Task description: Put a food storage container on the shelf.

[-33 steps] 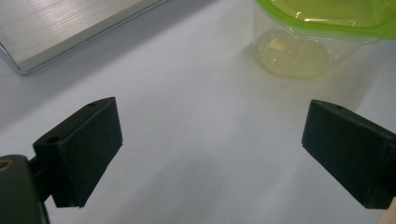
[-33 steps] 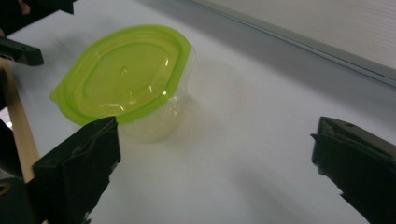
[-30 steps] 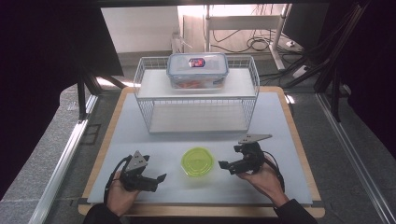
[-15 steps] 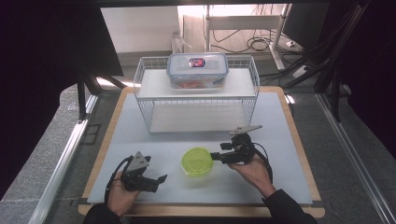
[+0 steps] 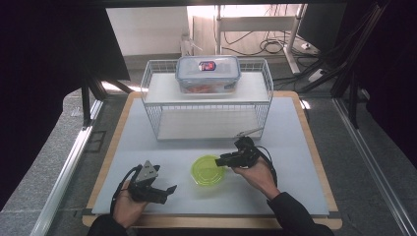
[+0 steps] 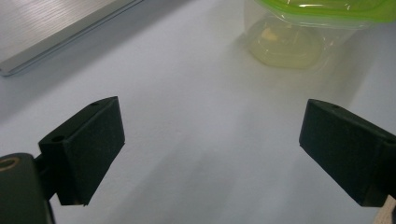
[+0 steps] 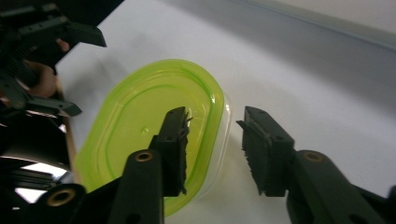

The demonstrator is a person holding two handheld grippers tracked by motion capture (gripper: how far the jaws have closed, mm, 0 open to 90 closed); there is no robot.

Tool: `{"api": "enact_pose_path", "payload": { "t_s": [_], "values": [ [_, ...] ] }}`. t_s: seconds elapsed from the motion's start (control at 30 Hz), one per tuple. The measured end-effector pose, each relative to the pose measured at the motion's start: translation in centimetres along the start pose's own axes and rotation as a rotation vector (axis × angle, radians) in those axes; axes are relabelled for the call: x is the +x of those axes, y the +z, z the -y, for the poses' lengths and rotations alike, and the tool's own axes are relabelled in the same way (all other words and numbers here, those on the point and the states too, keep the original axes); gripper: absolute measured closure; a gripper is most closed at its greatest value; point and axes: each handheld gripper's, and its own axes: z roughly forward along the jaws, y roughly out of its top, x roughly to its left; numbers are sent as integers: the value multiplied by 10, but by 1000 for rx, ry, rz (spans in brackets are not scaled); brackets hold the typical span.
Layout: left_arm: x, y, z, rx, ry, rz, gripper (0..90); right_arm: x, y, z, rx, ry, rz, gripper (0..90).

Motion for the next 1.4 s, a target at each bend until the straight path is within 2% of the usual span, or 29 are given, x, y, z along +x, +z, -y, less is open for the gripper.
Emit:
{"api": "enact_pose_path", "payload": {
  "t_s": [0.07, 0.17, 0.27, 0.4, 0.57, 0.67, 0.8, 0.87, 1.03, 1.4],
  "values": [
    [0, 0, 0, 0, 3, 1, 67, -3, 1, 0, 4, 30, -28, 661],
    [-1, 0, 0, 2, 13, -2, 72, -7, 1, 0, 15, 57, -45, 730],
    [-1, 0, 0, 2, 15, -1, 74, -10, 1, 1, 20, 88, -96, 792],
    [-1, 0, 0, 3, 17, -2, 75, -8, 1, 1, 32, 96, -119, 804],
    [-1, 0, 0, 2, 18, -4, 75, -5, -3, -1, 17, 138, -185, 822],
    [-1, -1, -1, -2, 18, -6, 75, -1, -7, -4, 11, 128, -181, 827],
    [-1, -1, -1, -9, 13, -7, 75, 1, -13, -6, -13, 143, -218, 842],
    [-1, -1, -1, -5, 17, -7, 75, 3, -15, -7, -13, 133, -206, 842],
    [-1, -1, -1, -8, 13, -8, 75, 2, -17, -7, -23, 145, -209, 843],
    [1, -4, -1, -29, -4, -11, 62, 1, -36, -15, -88, 174, -231, 843]
  ]
}}
